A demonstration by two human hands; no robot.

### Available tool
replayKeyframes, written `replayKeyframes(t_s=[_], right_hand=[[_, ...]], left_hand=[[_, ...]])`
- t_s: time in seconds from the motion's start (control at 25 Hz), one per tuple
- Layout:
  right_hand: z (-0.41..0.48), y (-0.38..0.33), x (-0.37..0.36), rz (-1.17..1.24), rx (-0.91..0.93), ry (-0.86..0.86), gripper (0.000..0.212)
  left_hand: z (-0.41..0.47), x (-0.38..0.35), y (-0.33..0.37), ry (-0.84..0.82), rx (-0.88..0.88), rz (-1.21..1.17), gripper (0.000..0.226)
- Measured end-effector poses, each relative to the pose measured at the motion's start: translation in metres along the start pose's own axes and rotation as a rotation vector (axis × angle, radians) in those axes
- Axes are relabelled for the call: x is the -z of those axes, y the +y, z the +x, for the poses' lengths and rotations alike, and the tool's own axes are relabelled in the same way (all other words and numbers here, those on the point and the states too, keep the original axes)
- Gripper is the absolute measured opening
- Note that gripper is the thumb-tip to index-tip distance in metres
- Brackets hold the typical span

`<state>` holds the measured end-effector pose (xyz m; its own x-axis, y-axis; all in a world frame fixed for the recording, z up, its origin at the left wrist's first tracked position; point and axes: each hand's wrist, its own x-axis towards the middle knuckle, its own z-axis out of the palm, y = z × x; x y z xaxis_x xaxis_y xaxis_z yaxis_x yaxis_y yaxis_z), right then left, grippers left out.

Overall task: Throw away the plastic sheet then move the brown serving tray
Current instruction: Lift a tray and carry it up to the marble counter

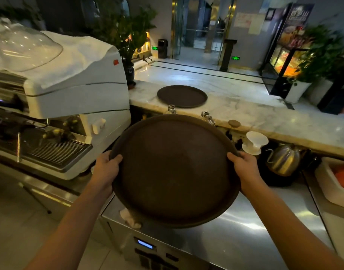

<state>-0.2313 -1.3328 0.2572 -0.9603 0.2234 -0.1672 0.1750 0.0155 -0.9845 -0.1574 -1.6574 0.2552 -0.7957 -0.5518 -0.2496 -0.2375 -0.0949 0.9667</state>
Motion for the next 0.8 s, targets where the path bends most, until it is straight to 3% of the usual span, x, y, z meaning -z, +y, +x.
replayKeyframes(t_s=[0.48, 0.8], right_hand=[[0.103, -0.047, -0.048, -0.029, 0.053, 0.004, 0.018], [0.197, -0.086, -0.05, -0.014, 0.095, -0.004, 0.018]], left_hand=[[0.102, -0.04, 0.068, 0.046, -0.04, 0.087, 0.03], [0.16, -0.105, 0.123, 0.089, -0.087, 0.176, 0.014]])
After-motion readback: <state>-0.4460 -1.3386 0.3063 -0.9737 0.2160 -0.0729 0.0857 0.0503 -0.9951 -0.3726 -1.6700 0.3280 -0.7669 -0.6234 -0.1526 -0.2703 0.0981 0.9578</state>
